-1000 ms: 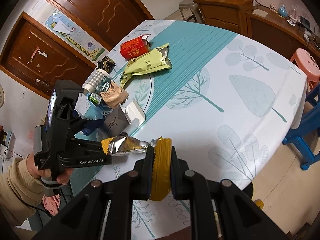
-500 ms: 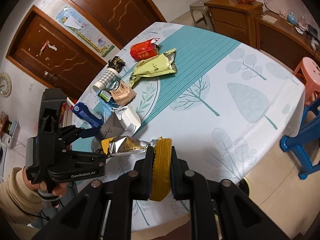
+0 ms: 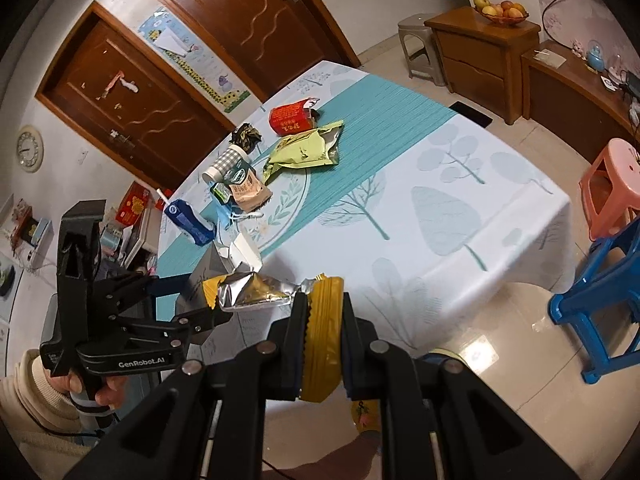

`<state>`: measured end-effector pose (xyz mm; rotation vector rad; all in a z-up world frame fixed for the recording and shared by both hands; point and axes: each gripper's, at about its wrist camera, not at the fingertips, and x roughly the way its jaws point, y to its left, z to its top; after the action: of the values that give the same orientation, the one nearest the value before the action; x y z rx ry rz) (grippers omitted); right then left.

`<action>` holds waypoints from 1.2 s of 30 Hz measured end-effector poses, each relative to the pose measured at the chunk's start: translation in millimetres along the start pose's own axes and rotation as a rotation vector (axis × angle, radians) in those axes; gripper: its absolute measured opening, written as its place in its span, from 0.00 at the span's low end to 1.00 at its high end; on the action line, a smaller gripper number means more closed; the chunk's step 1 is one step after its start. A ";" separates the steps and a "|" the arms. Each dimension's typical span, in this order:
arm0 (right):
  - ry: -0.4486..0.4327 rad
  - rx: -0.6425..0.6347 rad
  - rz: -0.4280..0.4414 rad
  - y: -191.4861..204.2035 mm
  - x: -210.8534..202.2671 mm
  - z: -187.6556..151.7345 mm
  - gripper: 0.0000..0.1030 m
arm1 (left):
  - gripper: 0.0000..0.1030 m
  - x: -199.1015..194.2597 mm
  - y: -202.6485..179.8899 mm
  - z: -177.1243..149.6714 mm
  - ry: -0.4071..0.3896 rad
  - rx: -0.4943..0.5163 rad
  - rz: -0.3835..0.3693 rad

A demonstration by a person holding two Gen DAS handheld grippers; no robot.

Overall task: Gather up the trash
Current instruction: 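Carry the silver box and yellow wrapper to the black bin and open both tools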

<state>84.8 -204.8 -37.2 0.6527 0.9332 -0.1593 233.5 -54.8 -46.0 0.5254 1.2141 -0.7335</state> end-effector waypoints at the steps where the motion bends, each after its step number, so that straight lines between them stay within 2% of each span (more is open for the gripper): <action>1: 0.003 -0.008 0.003 -3.7 -3.8 -0.8 0.13 | 0.67 -1.5 -6.2 -1.2 -0.003 -0.007 -0.001; 10: 0.056 -0.061 0.018 -62.6 -41.6 -19.2 0.13 | 0.67 -3.9 -89.0 -18.8 -0.006 -0.094 -0.035; 20: 0.175 -0.065 0.042 -134.0 -49.6 -58.9 0.13 | 0.67 36.6 -161.4 -51.9 0.066 -0.219 -0.047; 29: 0.279 -0.002 0.059 -165.8 -21.1 -101.9 0.13 | 0.67 87.5 -190.6 -88.7 0.150 -0.284 -0.027; 36: 0.338 0.029 0.041 -172.7 18.1 -135.7 0.13 | 0.67 136.1 -187.2 -111.6 0.184 -0.319 -0.008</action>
<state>-67.5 -260.7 -186.5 0.7383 1.2428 -0.0257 45.4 -129.7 -204.2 0.3281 1.4735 -0.4919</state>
